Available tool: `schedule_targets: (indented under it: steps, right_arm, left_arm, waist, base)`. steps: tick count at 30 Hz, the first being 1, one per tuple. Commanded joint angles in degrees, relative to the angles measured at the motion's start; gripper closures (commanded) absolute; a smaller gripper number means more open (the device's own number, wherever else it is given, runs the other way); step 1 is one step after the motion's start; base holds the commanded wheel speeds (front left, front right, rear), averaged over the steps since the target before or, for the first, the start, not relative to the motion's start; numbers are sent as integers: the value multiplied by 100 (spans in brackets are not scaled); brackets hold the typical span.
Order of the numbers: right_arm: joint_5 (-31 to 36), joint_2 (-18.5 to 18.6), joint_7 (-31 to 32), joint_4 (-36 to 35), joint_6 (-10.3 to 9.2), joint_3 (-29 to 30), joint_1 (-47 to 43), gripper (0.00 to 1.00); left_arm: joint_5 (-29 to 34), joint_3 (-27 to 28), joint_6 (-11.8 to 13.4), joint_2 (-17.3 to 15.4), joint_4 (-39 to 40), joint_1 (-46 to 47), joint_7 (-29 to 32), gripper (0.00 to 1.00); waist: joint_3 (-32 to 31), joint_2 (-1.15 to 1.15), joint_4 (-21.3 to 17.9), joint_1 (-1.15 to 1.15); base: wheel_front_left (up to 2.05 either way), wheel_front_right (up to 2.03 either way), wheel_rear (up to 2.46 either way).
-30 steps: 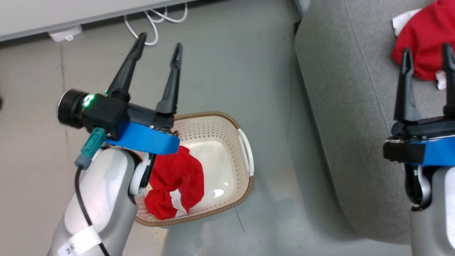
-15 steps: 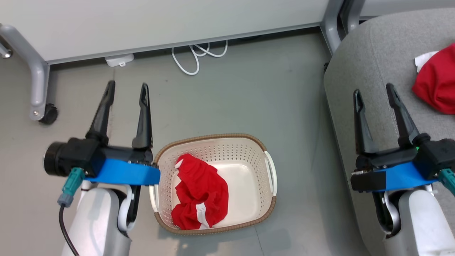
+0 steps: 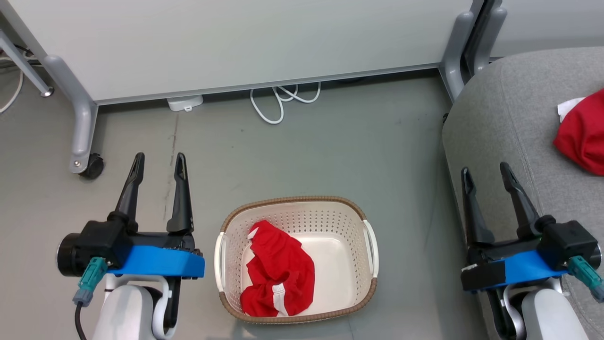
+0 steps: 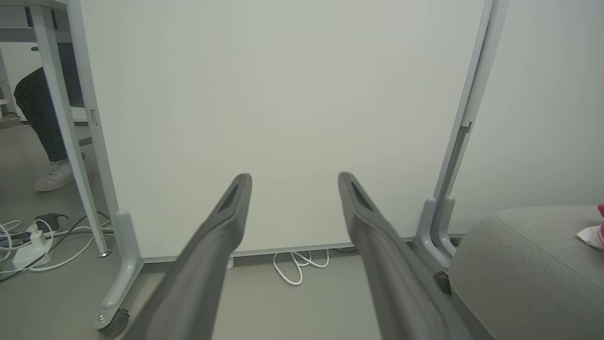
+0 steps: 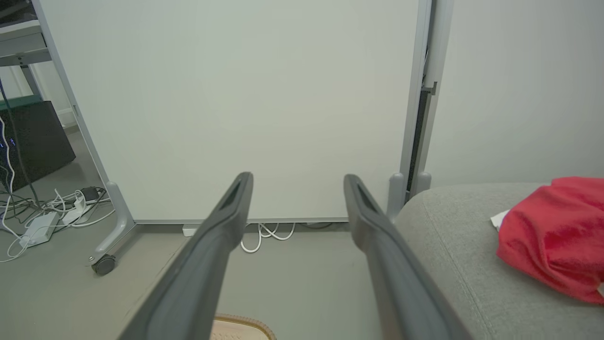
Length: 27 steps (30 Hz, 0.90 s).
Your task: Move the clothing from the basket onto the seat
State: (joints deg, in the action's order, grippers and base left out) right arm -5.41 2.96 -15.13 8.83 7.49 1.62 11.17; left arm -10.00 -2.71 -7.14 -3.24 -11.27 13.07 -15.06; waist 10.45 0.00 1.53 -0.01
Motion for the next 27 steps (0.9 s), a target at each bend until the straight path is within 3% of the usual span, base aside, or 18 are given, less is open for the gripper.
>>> schedule_targets:
  steps: [1, 17, 27]
  right_arm:
    - [-25, -10, -3, 29, 1, -14, -107, 0]
    - [-86, -11, -3, 89, 1, -31, -168, 0]
    - [-142, -11, -3, -1, 1, -69, 152, 0]
  left_arm:
    - [-6, 47, -41, 15, -4, -85, -17, 0]
    - [-132, -50, -37, 36, -42, -133, -17, 0]
    - [-21, -690, -37, -144, -282, 594, -17, 0]
  waist:
    - [-27, 0, 23, 1]
    - [-54, 0, 95, 1]
    - [368, 0, -112, 1]
  base:
    - [0, 0, 0]
    - [0, 0, 0]
    - [0, 0, 0]
